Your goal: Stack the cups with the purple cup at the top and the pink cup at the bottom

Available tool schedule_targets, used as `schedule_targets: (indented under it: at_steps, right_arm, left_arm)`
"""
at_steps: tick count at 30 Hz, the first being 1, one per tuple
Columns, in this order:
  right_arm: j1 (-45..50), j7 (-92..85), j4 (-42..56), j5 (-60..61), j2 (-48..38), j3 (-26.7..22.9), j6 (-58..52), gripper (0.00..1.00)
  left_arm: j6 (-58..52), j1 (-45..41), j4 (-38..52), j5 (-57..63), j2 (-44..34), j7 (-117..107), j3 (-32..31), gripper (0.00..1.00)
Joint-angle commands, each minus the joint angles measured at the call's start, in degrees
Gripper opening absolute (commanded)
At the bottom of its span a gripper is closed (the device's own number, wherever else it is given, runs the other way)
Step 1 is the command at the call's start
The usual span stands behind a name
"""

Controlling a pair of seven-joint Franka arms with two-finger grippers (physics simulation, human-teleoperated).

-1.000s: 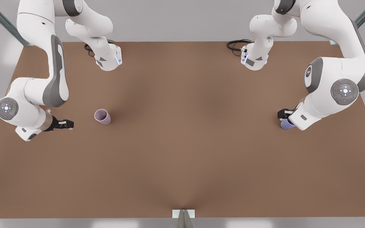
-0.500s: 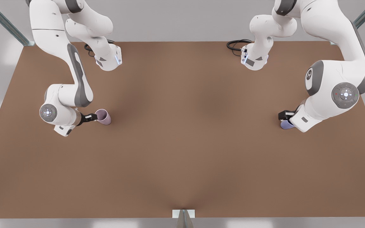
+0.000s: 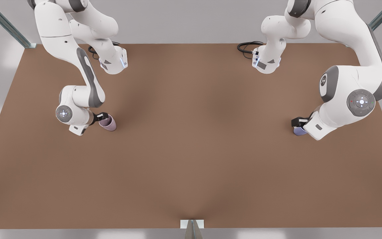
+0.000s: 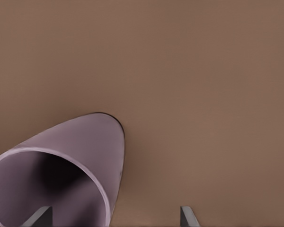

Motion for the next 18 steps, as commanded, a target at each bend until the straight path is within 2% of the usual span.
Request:
schedule_targets:
  at_steps: [1, 3, 5, 8, 10, 13, 18]
  right_arm:
    - [0.0, -3.4, -0.4, 0.1, 0.6, 0.0, 5.8, 1.00]
    - [0.1, -3.5, -0.4, 0.1, 1.0, 0.0, 6.5, 1.00]
    - [0.1, -3.5, -0.4, 0.1, 1.8, 0.0, 7.4, 0.82]
    - [0.1, -3.5, -0.3, 0.1, 2.6, 0.1, 7.8, 0.75]
    - [0.1, -4.5, -0.3, 0.1, 3.1, 0.1, 8.5, 0.61]
    - [0.1, -4.6, -0.4, 0.2, 3.1, 0.3, 8.2, 0.61]
    - [0.1, -4.4, -0.1, 1.4, 3.1, 1.7, 8.1, 0.52]
  left_arm:
    - [0.1, 0.0, 0.0, 0.1, 0.1, 0.0, 0.0, 1.00]
    - [0.1, 0.0, 0.0, 0.1, 0.1, 0.0, 0.1, 1.00]
    - [0.2, 0.0, 0.0, 0.0, 0.1, 0.0, 0.1, 1.00]
    - [0.1, 0.0, 0.0, 0.0, 0.1, 0.0, 0.1, 1.00]
    - [0.2, 0.0, 0.0, 0.1, 0.1, 0.0, 0.1, 1.00]
    - [0.1, 0.0, 0.0, 0.1, 0.1, -0.1, 0.1, 1.00]
    - [0.1, 0.0, 0.0, 0.1, 0.1, 0.0, 0.1, 1.00]
